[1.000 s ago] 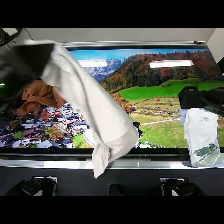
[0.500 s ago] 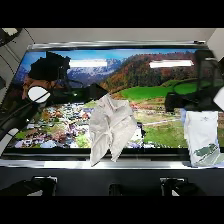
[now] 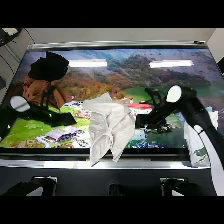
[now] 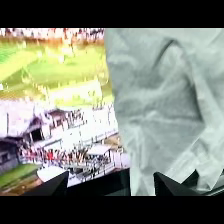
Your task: Fold the shirts.
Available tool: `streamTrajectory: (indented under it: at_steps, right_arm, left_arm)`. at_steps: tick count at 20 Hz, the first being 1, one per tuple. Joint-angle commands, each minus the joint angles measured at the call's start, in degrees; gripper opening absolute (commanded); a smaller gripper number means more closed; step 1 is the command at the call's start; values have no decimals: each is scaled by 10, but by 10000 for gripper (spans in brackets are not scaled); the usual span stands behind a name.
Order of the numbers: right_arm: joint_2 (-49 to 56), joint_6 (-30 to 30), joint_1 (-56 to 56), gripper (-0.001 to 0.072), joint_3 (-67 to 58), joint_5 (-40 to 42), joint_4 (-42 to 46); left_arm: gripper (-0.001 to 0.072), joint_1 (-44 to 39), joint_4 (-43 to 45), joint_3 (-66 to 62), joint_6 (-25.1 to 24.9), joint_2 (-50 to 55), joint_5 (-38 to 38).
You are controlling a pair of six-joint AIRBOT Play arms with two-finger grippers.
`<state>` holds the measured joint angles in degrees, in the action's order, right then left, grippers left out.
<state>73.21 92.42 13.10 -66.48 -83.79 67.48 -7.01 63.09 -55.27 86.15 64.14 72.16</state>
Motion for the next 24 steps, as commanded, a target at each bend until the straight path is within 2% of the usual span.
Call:
streamTrajectory:
  at_steps: [1,3,6,7,11,13,14,15,17,18,20,21,22,23,24]
  right_arm:
    - [11,-7,0,617,97,46,-103]
    - [11,-8,0,616,126,68,-134]
    - [12,-7,0,601,146,89,-126]
    - [13,-7,0,568,149,93,-126]
    - [14,-6,0,565,149,111,-126]
    - [15,-2,4,568,149,126,-124]
    - [20,-1,13,569,149,133,-121]
    - [30,-1,28,569,149,137,-114]
    - [59,-1,62,569,149,142,-108]
    - [71,0,77,569,149,151,-108]
    - [82,12,95,568,149,179,-108]
    - [83,20,98,560,149,193,-108]
    - [83,33,98,527,149,208,-108]
    - [83,45,98,459,149,217,-108]
    - [83,57,98,403,149,221,-110]
  left_arm:
    - [602,-43,-62,142,4,-28,-93]
    - [621,-93,-96,181,4,-2,-149]
    - [623,-145,-103,179,2,43,-212]
    - [621,-149,-106,174,2,52,-233]
    - [607,-141,-108,141,-1,67,-311]
    - [598,-142,-122,128,0,82,-322]
    - [543,-142,-129,125,0,96,-320]
    - [518,-142,-133,124,0,107,-321]
    - [503,-141,-136,123,0,123,-319]
    - [450,-141,-136,123,0,127,-320]
    - [438,-141,-136,123,0,135,-320]
    - [392,-141,-136,123,0,139,-320]
    - [290,-141,-137,123,0,143,-320]
    - [198,-141,-137,123,0,145,-320]
    - [46,-141,-136,122,0,144,-318]
